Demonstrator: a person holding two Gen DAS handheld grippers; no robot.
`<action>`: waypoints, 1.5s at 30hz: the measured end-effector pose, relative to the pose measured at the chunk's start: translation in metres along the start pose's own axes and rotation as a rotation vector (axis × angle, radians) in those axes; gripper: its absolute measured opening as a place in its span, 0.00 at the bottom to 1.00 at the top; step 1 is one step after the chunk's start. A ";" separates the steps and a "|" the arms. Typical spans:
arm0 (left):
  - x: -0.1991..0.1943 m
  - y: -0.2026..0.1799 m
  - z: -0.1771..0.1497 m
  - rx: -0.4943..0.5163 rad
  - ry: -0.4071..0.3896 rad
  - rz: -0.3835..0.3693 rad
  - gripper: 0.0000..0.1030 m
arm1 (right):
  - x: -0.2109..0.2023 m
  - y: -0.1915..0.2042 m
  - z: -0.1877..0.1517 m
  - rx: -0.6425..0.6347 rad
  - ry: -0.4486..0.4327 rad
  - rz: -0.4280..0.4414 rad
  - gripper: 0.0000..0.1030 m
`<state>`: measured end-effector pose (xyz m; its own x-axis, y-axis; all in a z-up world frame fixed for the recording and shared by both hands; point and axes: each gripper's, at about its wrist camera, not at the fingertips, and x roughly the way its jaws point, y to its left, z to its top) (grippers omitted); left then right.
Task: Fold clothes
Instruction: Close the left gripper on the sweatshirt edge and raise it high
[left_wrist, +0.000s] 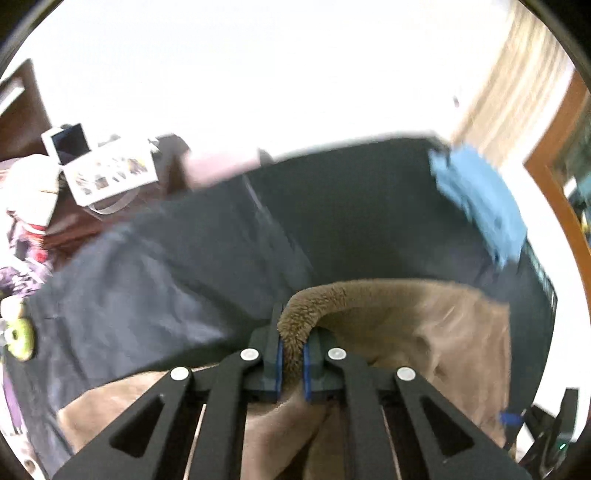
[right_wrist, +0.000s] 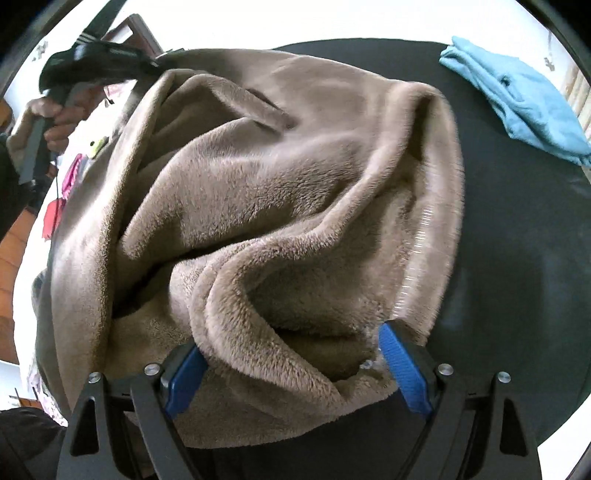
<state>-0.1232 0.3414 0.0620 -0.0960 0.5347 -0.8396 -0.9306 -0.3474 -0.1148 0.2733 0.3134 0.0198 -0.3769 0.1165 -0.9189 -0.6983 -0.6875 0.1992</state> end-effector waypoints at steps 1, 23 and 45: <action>-0.017 0.006 0.004 -0.024 -0.039 0.012 0.08 | -0.003 -0.001 -0.001 0.001 -0.013 0.006 0.87; -0.320 -0.036 -0.045 -0.083 -0.488 0.202 0.08 | -0.004 -0.009 0.007 0.071 -0.035 0.430 0.87; -0.510 -0.034 -0.136 -0.277 -0.811 0.398 0.08 | -0.119 0.055 0.033 -0.053 -0.418 0.275 0.11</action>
<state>0.0057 -0.0240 0.4223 -0.7019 0.6740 -0.2304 -0.6697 -0.7346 -0.1086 0.2594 0.2853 0.1514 -0.7617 0.1959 -0.6176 -0.5110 -0.7676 0.3869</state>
